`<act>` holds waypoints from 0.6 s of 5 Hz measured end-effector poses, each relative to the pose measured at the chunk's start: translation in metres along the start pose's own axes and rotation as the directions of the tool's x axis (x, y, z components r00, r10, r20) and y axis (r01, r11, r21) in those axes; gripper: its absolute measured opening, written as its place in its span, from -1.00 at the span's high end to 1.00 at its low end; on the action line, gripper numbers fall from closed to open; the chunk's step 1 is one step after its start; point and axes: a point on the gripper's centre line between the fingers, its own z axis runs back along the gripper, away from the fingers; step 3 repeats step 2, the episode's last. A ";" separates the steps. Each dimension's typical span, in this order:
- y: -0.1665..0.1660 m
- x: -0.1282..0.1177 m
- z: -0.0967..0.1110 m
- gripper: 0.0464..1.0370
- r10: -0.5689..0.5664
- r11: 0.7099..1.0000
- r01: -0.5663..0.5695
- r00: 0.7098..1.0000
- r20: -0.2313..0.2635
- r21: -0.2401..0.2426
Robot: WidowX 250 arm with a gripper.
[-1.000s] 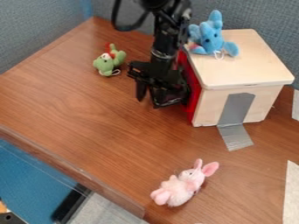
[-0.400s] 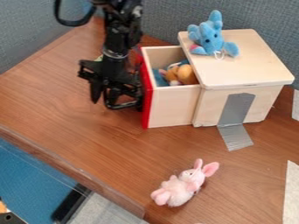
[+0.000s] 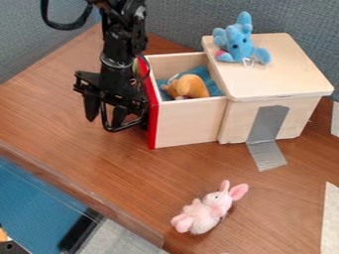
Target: Open the drawer
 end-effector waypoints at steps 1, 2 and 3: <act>0.000 0.005 0.020 -0.89 -0.031 1.000 0.031 0.998 0.051 -0.003; 0.001 0.016 0.049 -0.93 -0.101 0.995 0.102 0.985 0.143 -0.002; 0.001 0.016 0.049 -0.93 -0.101 0.995 0.102 0.985 0.143 -0.002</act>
